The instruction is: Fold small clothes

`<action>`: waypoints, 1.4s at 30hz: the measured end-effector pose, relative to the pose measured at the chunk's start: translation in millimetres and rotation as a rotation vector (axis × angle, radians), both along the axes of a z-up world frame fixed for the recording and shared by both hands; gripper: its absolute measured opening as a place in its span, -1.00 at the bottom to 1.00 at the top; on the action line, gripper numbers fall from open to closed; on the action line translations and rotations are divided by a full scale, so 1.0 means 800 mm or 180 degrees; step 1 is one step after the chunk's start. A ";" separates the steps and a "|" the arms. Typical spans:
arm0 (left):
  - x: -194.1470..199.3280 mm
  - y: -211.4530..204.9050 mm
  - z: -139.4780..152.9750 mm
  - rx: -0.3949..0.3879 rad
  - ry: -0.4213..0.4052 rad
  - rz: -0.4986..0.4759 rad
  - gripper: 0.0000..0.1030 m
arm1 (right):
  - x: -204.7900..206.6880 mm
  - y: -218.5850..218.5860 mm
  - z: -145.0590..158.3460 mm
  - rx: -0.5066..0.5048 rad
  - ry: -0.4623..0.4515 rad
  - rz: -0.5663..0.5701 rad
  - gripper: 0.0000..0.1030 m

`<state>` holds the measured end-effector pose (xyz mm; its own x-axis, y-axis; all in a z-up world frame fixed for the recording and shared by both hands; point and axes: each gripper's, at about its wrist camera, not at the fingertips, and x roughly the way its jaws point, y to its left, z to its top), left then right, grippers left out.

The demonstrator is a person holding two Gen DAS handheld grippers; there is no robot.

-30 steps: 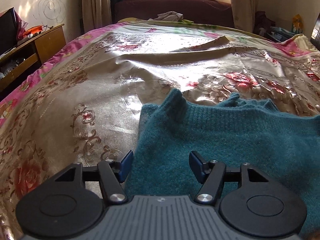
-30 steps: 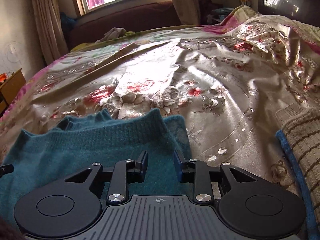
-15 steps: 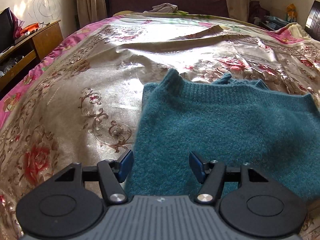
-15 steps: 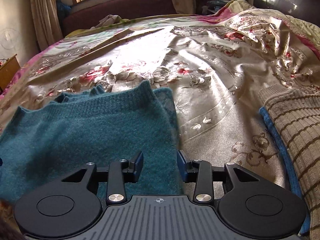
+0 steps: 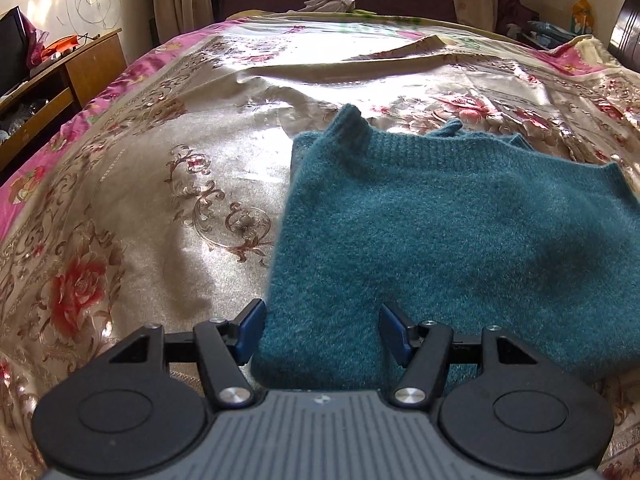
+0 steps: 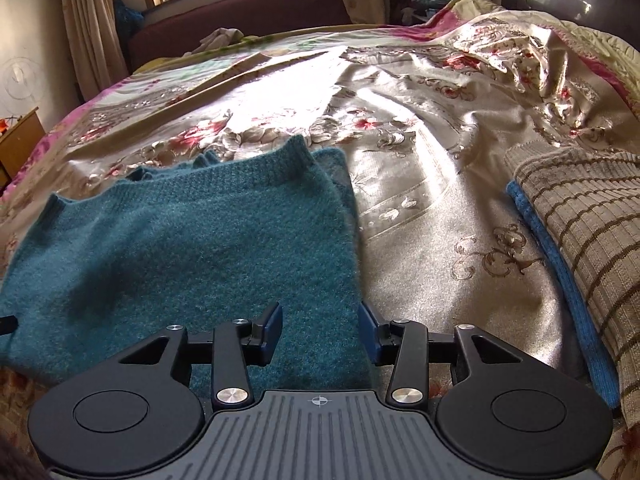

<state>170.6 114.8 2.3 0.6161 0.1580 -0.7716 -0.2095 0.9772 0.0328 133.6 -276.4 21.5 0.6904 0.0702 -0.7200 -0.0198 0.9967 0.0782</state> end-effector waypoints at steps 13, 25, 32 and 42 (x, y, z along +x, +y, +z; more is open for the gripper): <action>-0.016 0.004 -0.002 -0.0061 0.0006 0.0005 0.30 | -0.016 0.005 -0.005 -0.0123 0.0026 0.0011 -0.12; -0.037 -0.003 -0.004 -0.0078 0.0074 -0.0009 0.42 | -0.030 0.005 -0.006 -0.0134 0.0048 -0.0001 -0.07; -0.053 -0.015 -0.009 -0.0100 0.0167 -0.0063 0.44 | -0.041 0.003 -0.006 -0.0089 0.0034 0.0004 -0.05; -0.084 -0.045 -0.020 -0.0072 0.0264 -0.0185 0.44 | -0.062 -0.001 -0.016 0.0052 0.0101 0.0048 -0.03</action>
